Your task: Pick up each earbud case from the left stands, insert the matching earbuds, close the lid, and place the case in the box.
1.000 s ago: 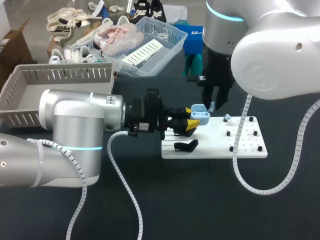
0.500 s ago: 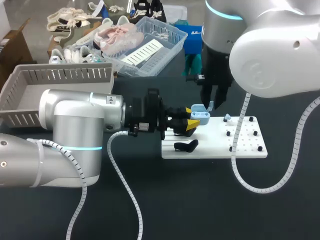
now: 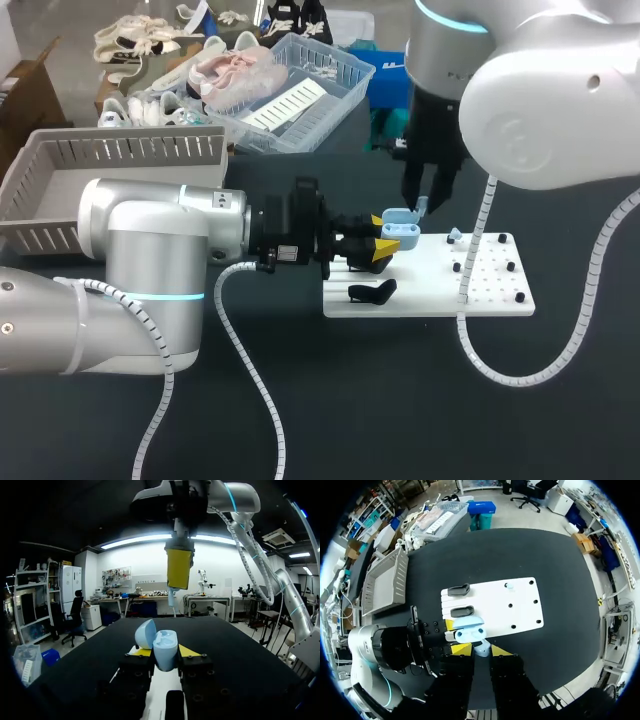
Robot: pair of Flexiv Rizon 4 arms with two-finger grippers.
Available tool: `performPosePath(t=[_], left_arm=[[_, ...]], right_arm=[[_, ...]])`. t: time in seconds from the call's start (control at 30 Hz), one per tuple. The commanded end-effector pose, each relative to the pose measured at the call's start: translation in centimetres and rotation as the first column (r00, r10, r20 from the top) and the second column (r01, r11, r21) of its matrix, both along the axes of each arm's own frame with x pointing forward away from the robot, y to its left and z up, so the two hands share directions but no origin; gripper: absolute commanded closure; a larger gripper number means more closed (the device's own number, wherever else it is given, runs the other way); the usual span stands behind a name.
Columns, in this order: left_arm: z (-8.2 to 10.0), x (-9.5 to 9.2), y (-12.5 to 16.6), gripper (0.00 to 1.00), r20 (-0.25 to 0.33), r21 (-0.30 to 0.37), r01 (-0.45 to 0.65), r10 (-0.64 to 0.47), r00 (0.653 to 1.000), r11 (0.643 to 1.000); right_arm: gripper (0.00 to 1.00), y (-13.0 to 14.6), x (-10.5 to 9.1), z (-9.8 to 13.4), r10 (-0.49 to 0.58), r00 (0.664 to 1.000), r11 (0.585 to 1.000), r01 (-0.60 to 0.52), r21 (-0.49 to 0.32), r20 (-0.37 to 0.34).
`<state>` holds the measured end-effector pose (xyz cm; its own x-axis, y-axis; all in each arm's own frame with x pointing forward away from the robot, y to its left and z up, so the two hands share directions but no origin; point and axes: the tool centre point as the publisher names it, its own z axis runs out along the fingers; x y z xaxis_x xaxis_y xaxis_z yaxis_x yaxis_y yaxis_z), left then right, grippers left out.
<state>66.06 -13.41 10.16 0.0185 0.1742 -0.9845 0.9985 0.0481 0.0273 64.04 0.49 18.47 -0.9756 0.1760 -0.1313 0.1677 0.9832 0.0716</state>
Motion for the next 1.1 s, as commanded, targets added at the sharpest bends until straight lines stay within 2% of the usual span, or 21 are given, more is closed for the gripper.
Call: performPosePath(t=[0.03,0.17,0.37,0.5,0.6,0.67,0.87,1.03,1.1], left_arm=[[-0.1,0.0,0.0,1.00,0.001,-0.002,-0.002,0.002,1.000,1.000],[-0.1,0.0,0.0,1.00,0.001,-0.002,-0.002,0.002,1.000,1.000],[-0.1,0.0,0.0,1.00,0.001,-0.002,-0.002,0.002,1.000,1.000],[-0.1,0.0,0.0,1.00,0.001,-0.002,-0.002,0.002,1.000,1.000],[-0.1,0.0,0.0,1.00,0.001,-0.002,-0.002,0.002,1.000,1.000],[-0.1,0.0,0.0,1.00,0.001,-0.002,-0.002,0.002,1.000,1.000],[-0.1,0.0,0.0,1.00,0.001,-0.002,-0.002,0.002,1.000,1.000],[-0.1,0.0,0.0,1.00,0.001,-0.002,-0.002,0.002,1.000,1.000],[-0.1,0.0,0.0,1.00,0.001,-0.002,-0.002,0.002,1.000,1.000]], right_arm=[[1.00,0.3,-0.2,0.4,-0.044,0.999,0.999,0.044,-0.012,-0.005],[1.00,0.6,-0.5,0.3,-0.059,0.998,0.998,0.059,0.006,-0.017],[1.00,0.7,-0.1,-0.1,-0.136,0.991,0.991,0.136,-0.005,-0.022],[1.00,1.0,0.0,-0.5,-0.121,0.992,0.993,0.121,-0.009,-0.021],[1.00,1.3,0.0,-0.8,-0.095,0.995,0.995,0.095,-0.007,0.002],[1.00,1.4,0.1,-1.0,-0.080,0.996,0.996,0.081,-0.037,0.031],[1.00,1.3,0.3,-1.4,-0.074,0.997,0.996,0.076,-0.046,0.033],[1.00,1.2,0.4,-1.7,-0.063,0.995,0.995,0.068,-0.073,0.078],[1.00,1.1,0.4,-1.7,-0.064,0.995,0.995,0.070,-0.072,0.074]])
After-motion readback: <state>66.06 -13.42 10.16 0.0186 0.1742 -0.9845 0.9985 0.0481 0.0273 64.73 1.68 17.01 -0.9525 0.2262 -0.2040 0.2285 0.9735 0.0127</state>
